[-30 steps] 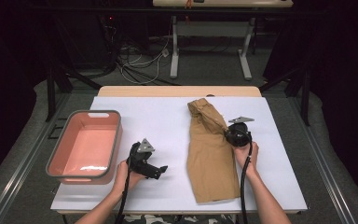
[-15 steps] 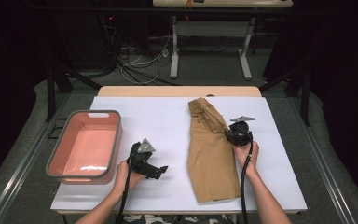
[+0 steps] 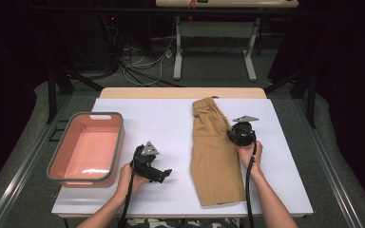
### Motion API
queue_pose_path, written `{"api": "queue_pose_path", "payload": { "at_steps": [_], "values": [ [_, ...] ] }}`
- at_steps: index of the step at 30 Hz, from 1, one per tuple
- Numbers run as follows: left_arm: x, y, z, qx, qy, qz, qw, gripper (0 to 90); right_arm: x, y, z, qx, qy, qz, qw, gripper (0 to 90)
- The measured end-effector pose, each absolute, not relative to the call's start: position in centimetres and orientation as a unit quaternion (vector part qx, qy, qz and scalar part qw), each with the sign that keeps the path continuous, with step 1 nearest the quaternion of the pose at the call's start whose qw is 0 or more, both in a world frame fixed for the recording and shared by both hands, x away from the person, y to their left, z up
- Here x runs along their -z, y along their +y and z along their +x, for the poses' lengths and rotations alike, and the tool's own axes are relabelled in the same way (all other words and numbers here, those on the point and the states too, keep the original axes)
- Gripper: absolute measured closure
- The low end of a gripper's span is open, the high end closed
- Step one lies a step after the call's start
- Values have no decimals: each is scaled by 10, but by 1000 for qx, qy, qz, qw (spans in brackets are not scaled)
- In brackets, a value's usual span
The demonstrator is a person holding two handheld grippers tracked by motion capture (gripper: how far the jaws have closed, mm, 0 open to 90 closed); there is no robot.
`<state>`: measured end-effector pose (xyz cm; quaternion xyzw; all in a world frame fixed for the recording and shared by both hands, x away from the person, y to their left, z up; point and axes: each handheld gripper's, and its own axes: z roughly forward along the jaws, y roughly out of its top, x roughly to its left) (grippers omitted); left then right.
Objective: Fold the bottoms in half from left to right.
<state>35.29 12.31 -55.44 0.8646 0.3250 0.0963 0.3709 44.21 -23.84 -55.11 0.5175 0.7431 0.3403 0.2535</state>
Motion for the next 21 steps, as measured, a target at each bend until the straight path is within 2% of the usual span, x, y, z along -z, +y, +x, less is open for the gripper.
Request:
{"api": "queue_pose_path", "payload": {
  "at_steps": [4,10,18,21],
  "values": [
    [554,123,353,-97,323,866,370,0,549,-239,446,-343,745,514,254,856],
    [554,123,352,-96,327,864,372,0,546,-241,449,-345,736,520,263,839],
    [553,124,351,-99,316,867,372,0,549,-246,444,-319,753,526,232,608],
    [552,124,350,-98,317,867,373,0,548,-248,436,-317,757,528,217,576]
  ]
}}
